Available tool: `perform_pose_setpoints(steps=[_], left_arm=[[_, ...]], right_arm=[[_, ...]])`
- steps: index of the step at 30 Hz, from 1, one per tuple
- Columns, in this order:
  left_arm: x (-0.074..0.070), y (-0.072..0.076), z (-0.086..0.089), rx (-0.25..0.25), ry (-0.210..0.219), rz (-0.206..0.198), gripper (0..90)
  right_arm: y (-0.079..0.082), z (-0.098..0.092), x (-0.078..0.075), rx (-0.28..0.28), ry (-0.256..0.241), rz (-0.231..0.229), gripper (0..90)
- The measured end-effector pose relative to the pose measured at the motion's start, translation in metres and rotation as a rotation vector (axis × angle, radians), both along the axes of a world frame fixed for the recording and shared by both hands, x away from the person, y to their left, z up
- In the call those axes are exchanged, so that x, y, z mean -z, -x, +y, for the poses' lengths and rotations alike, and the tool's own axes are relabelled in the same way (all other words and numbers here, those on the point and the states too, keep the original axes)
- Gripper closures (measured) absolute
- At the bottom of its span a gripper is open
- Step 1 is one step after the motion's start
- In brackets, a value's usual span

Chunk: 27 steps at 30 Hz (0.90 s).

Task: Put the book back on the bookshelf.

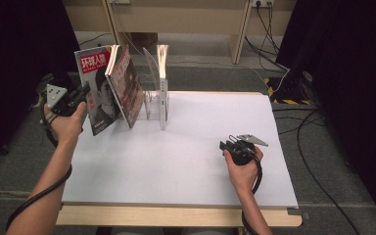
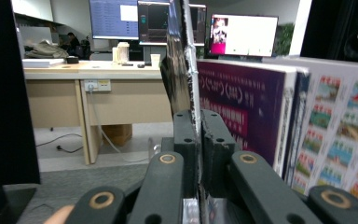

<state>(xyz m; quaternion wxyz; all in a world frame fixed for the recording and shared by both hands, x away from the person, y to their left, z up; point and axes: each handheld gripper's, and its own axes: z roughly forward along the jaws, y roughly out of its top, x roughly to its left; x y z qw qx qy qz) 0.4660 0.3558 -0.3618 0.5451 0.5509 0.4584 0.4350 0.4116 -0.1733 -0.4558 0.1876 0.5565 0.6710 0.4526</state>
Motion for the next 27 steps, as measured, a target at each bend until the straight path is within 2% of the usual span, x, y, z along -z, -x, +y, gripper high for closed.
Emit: perform_pose_setpoints(steps=[1, 4, 6, 7, 13, 20, 27], left_arm=[[0.0, 0.0, 0.0, 0.0, 0.0, 0.0, 84.3], [0.01, 0.014, 0.004, 0.008, -0.013, 0.03, 83.7], [0.014, 0.018, 0.004, 0.012, -0.029, 0.039, 82.8], [0.021, 0.025, 0.002, 0.032, -0.054, 0.054, 82.3], [0.038, 0.042, -0.006, 0.059, -0.051, 0.068, 81.7], [0.049, 0.048, -0.012, 0.083, -0.039, 0.095, 80.7], [0.044, 0.045, -0.016, 0.108, -0.02, 0.093, 76.0]], right_arm=[[0.0, 0.0, 0.0, 0.0, 0.0, 0.0, 68.3], [0.0, 0.0, 0.0, -0.004, 0.002, 0.0, 68.3], [0.0, 0.0, 0.0, -0.003, 0.001, 0.001, 68.3], [0.0, 0.001, 0.0, -0.002, 0.0, 0.001, 68.3], [0.0, 0.001, 0.0, -0.004, 0.003, 0.002, 68.2], [0.0, 0.001, 0.0, -0.003, -0.002, 0.004, 68.2], [0.001, 0.002, 0.001, 0.001, -0.01, 0.017, 68.0]])
